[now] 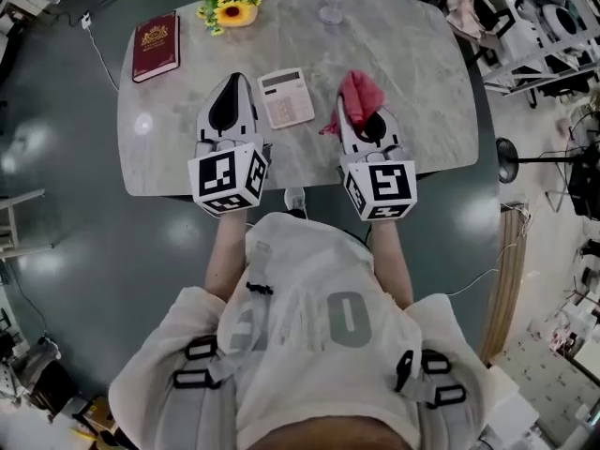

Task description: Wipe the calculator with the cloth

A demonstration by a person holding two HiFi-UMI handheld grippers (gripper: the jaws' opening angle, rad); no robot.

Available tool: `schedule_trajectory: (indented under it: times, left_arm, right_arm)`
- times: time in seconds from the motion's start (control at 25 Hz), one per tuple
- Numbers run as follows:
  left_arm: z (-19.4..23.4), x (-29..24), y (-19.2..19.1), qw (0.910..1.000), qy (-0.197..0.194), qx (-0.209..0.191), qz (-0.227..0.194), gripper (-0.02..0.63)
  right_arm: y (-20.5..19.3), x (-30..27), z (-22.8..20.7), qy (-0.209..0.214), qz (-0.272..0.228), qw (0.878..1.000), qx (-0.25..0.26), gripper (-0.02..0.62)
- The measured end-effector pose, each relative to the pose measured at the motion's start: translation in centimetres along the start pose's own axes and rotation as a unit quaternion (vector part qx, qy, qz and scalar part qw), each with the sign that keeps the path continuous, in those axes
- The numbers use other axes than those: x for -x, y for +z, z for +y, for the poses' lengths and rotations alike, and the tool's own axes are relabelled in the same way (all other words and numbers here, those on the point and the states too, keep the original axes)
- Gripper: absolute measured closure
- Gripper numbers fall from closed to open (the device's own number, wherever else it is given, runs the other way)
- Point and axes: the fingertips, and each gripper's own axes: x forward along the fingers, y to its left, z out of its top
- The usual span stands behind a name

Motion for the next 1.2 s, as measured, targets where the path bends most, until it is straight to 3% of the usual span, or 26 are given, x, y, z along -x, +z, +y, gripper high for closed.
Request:
schedule_trajectory:
  times: [0.24, 0.44, 0.76, 1.2]
  left_arm:
    - [1.1, -1.6, -1.3, 0.9999, 0.006, -0.004, 0.010, 0.586]
    - [1.3, -0.6, 0.2, 0.9997, 0.011, -0.001, -0.020, 0.586]
    - [3.0, 0.0, 1.5, 0.9971, 0.058, -0.020, -0.045, 0.586]
    - [5.5, -0.6, 2.0, 0.9917, 0.113, 0.004, -0.061, 0.584]
  right_arm:
    - [-1.0, -2.3, -0.7, -0.006, 0.010, 1.000, -0.004, 0.541]
    - [0.1, -2.9, -0.7, 0.002, -0.008, 1.000, 0.002, 0.541]
    - [1.0, -4.8, 0.0, 0.039, -0.020, 0.999, 0.015, 0.541]
    - [1.9, -7.2, -0.4, 0.079, -0.023, 0.996, 0.039, 0.540]
